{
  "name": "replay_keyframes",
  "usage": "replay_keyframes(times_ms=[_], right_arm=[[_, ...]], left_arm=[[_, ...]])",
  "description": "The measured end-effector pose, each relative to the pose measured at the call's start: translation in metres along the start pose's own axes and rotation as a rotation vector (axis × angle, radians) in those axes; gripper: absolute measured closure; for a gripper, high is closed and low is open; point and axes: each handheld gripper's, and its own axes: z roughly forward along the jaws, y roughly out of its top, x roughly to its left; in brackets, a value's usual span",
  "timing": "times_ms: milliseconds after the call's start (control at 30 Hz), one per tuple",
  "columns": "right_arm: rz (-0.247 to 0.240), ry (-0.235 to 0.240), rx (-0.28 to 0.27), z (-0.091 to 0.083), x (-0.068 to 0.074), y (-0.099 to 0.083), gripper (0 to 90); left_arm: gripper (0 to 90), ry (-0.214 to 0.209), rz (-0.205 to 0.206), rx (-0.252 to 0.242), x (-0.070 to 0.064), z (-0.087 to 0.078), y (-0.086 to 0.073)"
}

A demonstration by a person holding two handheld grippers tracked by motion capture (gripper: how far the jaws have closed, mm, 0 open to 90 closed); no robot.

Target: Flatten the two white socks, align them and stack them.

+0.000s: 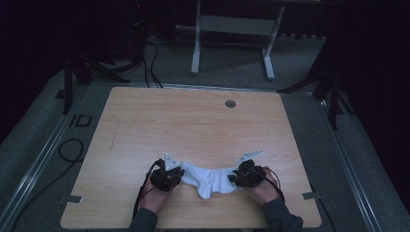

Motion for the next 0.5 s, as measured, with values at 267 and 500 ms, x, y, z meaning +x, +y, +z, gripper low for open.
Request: replay_keyframes(times_ms=[267, 500], right_arm=[[-0.045, -0.029, -0.022, -0.018, 0.005, 0.0, 87.8], [-0.048, -0.059, -0.085, -0.045, 0.004, 0.002, 87.8]], left_arm=[[78.3, 0.0, -0.003, -0.002, 0.0, 0.0, 0.0], [78.4, -0.001, -0.006, -0.004, 0.0, 0.0, -0.001]])
